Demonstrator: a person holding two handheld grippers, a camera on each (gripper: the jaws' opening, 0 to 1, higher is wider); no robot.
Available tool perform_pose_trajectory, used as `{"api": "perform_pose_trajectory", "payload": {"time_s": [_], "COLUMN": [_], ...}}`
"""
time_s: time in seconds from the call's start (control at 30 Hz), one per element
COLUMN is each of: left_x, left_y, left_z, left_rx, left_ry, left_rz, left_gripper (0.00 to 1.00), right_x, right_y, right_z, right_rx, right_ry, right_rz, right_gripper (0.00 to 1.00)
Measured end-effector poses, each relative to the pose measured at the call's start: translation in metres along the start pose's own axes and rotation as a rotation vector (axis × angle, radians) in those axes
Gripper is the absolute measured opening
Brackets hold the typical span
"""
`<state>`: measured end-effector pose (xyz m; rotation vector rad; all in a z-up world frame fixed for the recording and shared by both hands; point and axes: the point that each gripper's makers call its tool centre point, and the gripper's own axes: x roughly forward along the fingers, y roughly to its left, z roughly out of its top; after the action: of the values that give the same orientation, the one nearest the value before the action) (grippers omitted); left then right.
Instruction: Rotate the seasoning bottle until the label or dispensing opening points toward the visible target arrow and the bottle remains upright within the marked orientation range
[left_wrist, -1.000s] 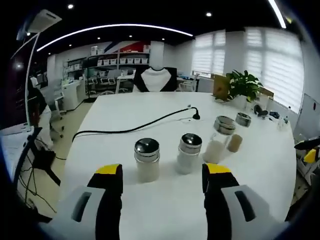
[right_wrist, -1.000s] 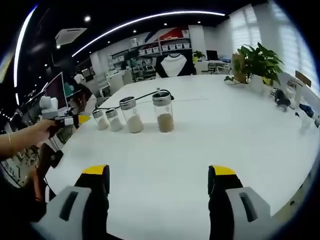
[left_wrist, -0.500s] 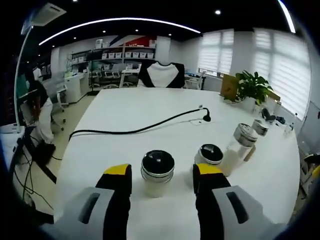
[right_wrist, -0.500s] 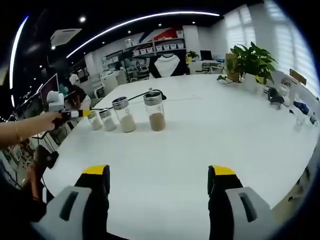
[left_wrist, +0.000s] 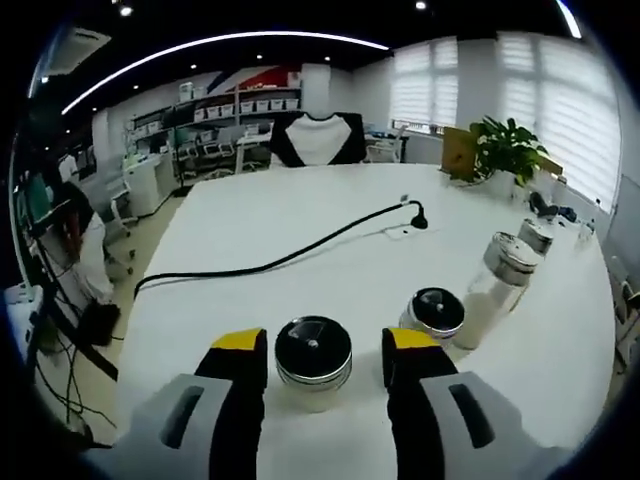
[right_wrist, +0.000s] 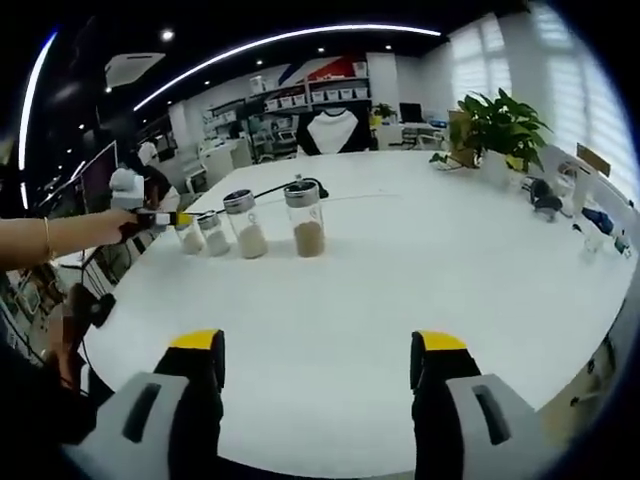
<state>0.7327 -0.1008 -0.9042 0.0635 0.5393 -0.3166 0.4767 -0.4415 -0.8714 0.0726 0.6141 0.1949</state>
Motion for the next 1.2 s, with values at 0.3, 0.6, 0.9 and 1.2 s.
{"api": "perform_pose_trajectory", "payload": {"time_s": [0.3,0.6,0.9,1.2], "left_x": [0.000,-0.018,-0.049,-0.094], "left_y": [0.002,-0.003,-0.019,-0.037], "left_z": [-0.001,-0.010,-0.030,-0.060], "left_rx": [-0.083,-0.098,-0.107,-0.175], "left_ry": [-0.015,-0.022,-0.046,-0.044], "left_rz": [-0.024,-0.008,0.018,0.008], "left_gripper": [0.34,0.34,0.34,0.34], "right_x": [-0.006,-0.001,0.009,0.017], "right_y": [-0.007,-0.006,0.008,0.033], "right_z": [-0.004,0.001,0.005,0.008], "right_rx": [-0.007,-0.001,-0.019,-0.067], "right_ry": [0.006,0.003,0.002,0.007], "right_rz": [-0.008,0.013,0.066,0.140], "right_gripper": [0.69,0.69,0.68,0.68]}}
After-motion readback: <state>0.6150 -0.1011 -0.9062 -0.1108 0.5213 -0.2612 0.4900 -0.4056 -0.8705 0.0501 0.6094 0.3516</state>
